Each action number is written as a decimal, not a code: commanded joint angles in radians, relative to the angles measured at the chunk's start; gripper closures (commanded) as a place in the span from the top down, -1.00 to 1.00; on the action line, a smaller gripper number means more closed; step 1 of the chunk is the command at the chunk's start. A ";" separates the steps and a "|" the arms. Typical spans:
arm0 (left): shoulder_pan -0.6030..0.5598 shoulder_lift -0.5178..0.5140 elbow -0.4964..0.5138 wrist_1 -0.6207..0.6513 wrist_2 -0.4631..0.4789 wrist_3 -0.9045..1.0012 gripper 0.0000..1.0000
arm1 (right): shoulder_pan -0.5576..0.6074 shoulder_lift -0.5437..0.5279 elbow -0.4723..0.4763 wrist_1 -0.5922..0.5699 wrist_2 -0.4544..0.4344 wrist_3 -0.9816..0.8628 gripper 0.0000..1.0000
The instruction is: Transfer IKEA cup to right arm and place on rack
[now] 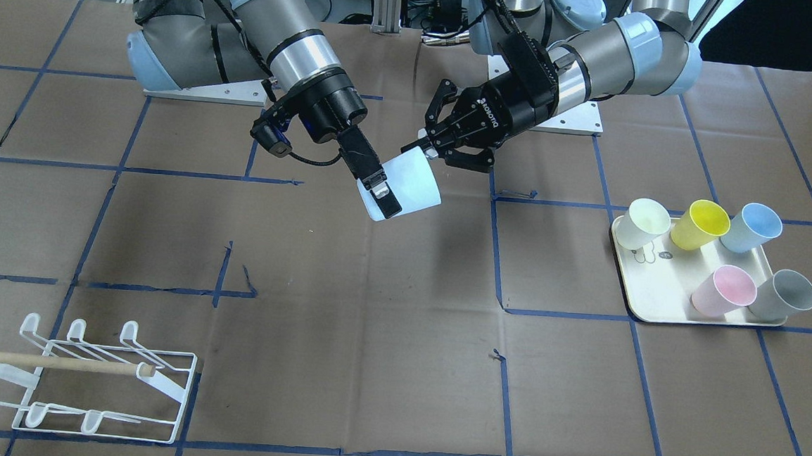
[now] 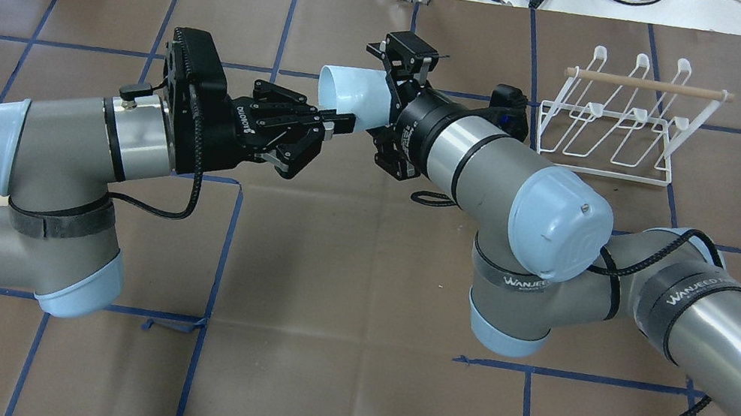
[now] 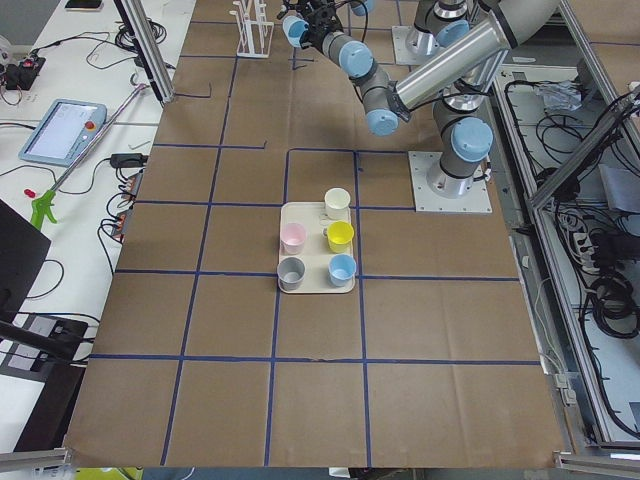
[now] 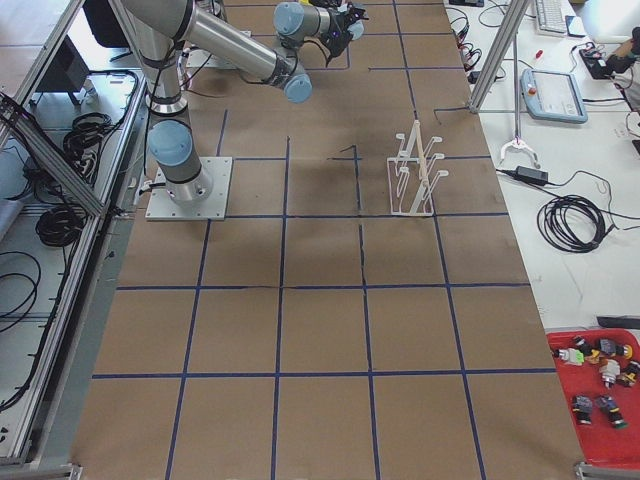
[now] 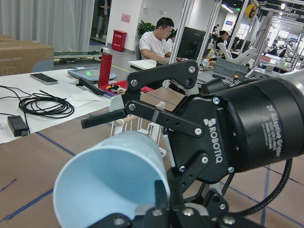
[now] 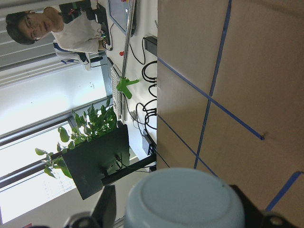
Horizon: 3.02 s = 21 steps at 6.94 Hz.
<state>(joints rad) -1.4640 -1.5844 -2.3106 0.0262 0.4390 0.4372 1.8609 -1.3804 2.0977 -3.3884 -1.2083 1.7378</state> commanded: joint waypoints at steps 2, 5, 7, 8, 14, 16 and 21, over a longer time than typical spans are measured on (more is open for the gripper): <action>0.001 -0.002 0.005 0.000 0.009 -0.002 -0.64 | 0.000 0.000 -0.001 0.000 0.004 -0.001 -0.01; 0.002 -0.009 0.014 0.004 0.012 -0.088 0.96 | 0.000 0.000 0.001 0.000 0.007 -0.006 -0.19; 0.026 -0.002 0.016 0.004 0.017 -0.092 0.98 | 0.000 0.000 0.001 0.000 0.009 -0.009 -0.28; 0.077 0.007 0.013 0.003 0.017 -0.094 0.99 | 0.000 0.001 0.001 0.000 0.010 -0.014 -0.35; 0.183 -0.017 0.043 -0.050 0.489 -0.354 0.99 | -0.135 0.063 -0.102 -0.008 0.010 -0.388 -0.68; 0.073 -0.002 0.191 -0.440 0.803 -0.376 0.99 | -0.187 0.096 -0.145 -0.008 0.009 -0.777 -0.79; -0.052 -0.025 0.802 -1.606 1.144 -0.503 0.99 | -0.393 0.167 -0.270 -0.003 -0.029 -1.412 -0.83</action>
<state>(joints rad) -1.5093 -1.6129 -1.6187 -1.3957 1.5309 -0.0635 1.4836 -1.2463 1.8848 -3.3857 -1.2169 0.4130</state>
